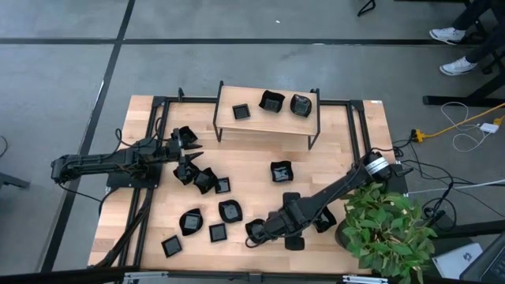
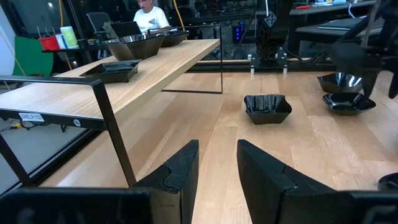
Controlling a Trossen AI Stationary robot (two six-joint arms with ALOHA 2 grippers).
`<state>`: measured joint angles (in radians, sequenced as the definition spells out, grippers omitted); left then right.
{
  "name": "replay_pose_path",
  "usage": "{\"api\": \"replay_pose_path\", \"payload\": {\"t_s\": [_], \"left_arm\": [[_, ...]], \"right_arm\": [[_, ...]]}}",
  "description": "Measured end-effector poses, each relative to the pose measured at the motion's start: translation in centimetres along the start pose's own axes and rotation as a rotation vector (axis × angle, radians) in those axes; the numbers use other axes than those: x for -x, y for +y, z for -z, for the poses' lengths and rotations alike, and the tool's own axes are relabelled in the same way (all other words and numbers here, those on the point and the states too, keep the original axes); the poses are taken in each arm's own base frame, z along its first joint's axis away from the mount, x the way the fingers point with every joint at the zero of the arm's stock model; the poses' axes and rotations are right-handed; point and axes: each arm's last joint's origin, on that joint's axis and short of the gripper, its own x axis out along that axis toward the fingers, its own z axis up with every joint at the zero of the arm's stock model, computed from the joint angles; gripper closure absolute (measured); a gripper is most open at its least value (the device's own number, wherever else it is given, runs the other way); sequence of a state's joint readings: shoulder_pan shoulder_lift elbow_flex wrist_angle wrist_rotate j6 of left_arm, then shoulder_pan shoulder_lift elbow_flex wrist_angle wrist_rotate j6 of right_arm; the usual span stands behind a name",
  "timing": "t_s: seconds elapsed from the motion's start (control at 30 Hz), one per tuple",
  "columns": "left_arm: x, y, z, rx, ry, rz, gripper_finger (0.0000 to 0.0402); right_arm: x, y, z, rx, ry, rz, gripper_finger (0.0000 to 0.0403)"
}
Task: Pick & Place Mini shaped plates
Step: Stack the leaf-shaped plate on top of the leaf-shaped plate on the shelf
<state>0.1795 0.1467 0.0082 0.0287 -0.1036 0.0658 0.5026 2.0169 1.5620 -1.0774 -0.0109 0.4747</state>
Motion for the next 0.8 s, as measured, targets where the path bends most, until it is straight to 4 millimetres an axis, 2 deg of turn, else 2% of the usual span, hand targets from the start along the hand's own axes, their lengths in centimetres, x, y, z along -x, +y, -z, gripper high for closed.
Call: {"api": "replay_pose_path", "payload": {"t_s": [0.13, 0.33, 0.53, 0.67, 0.8], "left_arm": [[0.0, 0.0, 0.0, 0.0, 0.0, 0.001, 0.0297], [0.0, 0.0, 0.0, 0.0, 0.0, 0.0, 0.0297], [0.0, 0.0, 0.0, 0.0, 0.0, 0.0, 0.0297], [0.0, 0.0, 0.0, 0.0, 0.0, 0.0, 0.0297], [0.0, 0.0, 0.0, 0.0, 0.0, 0.0, 0.0297]], "right_arm": [[-0.5, 0.1, -0.1, -0.016, 0.006, 0.004, 0.0223], [-2.2, 0.0, -0.1, -0.016, -0.017, -0.009, 0.0223], [-2.7, -0.2, 0.2, -0.038, -0.003, -0.001, 0.0225], [-2.7, -0.2, 0.2, -0.04, 0.001, 0.001, 0.0248], [-2.7, -0.2, 0.3, -0.012, 0.002, 0.001, 0.0294]]}}
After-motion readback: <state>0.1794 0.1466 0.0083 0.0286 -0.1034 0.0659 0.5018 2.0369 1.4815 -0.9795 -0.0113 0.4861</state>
